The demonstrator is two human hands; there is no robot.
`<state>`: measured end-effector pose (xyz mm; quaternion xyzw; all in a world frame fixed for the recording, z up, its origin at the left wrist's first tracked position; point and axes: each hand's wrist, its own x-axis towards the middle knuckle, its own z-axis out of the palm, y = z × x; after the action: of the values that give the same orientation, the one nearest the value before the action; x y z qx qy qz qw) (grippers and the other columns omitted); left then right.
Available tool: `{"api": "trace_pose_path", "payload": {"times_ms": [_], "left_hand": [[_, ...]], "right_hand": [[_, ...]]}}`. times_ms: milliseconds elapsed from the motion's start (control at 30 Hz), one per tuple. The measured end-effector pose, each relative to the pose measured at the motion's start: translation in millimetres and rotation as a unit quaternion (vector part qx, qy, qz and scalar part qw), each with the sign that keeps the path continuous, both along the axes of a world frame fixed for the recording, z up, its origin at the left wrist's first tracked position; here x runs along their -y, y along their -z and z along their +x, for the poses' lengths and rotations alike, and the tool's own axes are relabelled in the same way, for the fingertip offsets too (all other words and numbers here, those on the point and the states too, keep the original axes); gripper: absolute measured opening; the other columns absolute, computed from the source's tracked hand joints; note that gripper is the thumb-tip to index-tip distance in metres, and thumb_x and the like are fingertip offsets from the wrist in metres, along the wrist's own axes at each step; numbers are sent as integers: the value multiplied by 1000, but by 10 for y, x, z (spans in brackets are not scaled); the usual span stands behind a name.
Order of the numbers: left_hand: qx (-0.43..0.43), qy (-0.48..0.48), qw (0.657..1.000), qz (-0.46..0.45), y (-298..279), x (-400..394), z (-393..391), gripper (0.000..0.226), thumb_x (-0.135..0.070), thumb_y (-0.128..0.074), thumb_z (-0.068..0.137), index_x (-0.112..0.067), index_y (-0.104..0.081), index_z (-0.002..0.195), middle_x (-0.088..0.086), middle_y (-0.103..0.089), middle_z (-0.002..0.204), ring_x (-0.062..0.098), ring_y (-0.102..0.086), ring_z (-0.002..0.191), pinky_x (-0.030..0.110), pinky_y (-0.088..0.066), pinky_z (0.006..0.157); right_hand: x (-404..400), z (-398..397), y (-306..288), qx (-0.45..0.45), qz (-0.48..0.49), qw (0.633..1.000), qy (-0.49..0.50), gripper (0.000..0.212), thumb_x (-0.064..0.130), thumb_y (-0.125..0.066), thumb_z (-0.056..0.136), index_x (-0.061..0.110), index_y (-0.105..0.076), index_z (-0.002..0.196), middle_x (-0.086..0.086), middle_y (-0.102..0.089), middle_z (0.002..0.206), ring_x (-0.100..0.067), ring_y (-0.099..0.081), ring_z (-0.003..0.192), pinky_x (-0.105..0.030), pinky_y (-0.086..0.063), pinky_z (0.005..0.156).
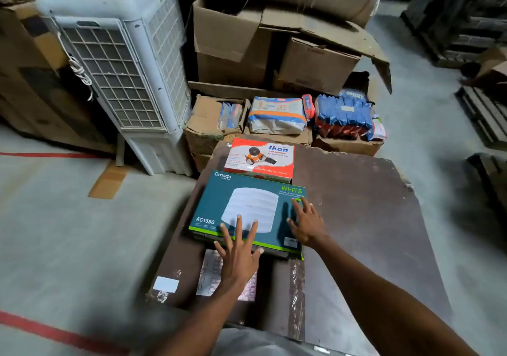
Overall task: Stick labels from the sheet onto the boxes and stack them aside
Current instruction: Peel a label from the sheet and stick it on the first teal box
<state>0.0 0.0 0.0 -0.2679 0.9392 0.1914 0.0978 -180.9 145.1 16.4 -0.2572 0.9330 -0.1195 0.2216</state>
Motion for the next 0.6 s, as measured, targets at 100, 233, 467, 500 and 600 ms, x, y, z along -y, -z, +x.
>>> {"api": "trace_pose_path", "payload": {"times_ms": [100,233,467,500,600], "left_hand": [[24,10,1000,-8,-3,-66,-82,80,-56,-49,100,-50,8,157,-1,32,165,54,27,146,79,-14,110],[44,-39,998,-10,118,-143,-131,84,-59,-51,97,-47,5,158,5,32,164,58,23,145,73,-33,107],[57,-110,992,-11,195,-153,-162,88,-60,-55,95,-50,7,156,10,34,163,66,4,144,69,-35,108],[48,-115,992,2,208,-166,-152,86,-58,-54,96,-50,7,156,9,37,162,66,-4,144,66,-38,108],[-3,-104,994,34,221,-194,-134,84,-47,-56,99,-50,5,157,4,48,155,53,-46,132,52,-54,93]], "right_hand": [[46,-178,-2,1,6,1000,15,79,50,-49,101,29,-5,163,-4,5,171,-39,-6,156,-54,-18,123],[134,-436,55,39,3,999,19,83,51,-54,100,30,-5,164,0,7,171,-38,-6,156,-59,-20,121],[197,-795,192,91,-14,996,2,89,44,-68,93,28,-13,162,0,-2,171,-33,-22,153,-56,-29,121],[204,-820,206,94,-13,996,0,91,44,-69,92,27,-14,162,-2,-1,171,-33,-20,154,-55,-29,122],[237,-853,160,103,-16,994,-10,94,42,-74,90,23,-17,162,-6,-5,170,-32,-23,153,-47,-27,123]]}}
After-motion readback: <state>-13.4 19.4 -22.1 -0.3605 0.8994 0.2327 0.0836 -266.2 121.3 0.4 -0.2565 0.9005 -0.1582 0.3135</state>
